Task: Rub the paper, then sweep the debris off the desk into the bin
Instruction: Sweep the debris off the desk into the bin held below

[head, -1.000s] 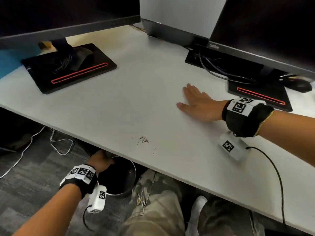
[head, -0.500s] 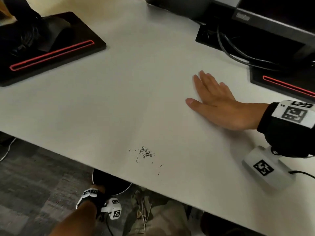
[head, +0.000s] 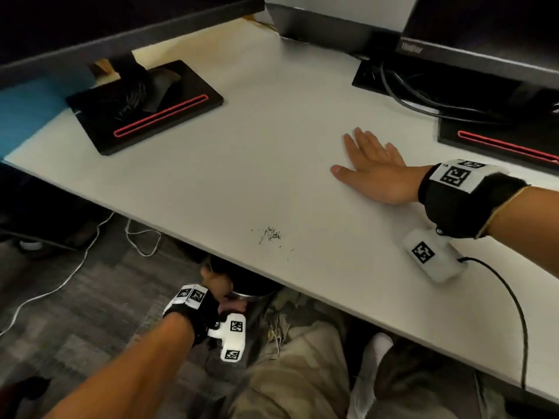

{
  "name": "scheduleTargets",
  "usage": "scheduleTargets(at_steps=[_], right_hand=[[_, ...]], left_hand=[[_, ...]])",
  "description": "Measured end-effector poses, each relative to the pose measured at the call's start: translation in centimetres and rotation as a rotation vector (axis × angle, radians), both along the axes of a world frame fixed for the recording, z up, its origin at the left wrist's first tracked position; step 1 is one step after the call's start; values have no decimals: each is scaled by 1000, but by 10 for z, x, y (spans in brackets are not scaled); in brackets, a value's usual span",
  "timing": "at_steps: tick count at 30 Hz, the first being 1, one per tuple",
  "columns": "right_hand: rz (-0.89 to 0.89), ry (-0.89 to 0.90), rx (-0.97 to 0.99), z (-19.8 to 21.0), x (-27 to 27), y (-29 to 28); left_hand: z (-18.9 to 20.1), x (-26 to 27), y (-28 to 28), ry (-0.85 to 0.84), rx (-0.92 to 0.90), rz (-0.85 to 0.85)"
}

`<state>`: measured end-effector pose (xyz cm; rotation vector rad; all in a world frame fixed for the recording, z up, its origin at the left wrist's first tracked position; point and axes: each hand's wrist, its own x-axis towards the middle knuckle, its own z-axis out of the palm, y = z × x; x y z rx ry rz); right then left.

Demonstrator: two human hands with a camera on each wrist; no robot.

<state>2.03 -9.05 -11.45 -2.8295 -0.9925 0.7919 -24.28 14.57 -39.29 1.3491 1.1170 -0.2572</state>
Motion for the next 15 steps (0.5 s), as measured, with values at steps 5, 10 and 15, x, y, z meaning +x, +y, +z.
scheduleTargets(at_steps=[5, 10, 15], right_hand=[[-28, -25, 12, 6, -14, 2], [-4, 66, 29, 13, -55, 6], [185, 57, 22, 12, -124, 9]], left_hand=[[115, -23, -26, -121, -139, 129], [176, -54, -44, -223, -196, 63], [198, -73, -60, -302, -237, 47]])
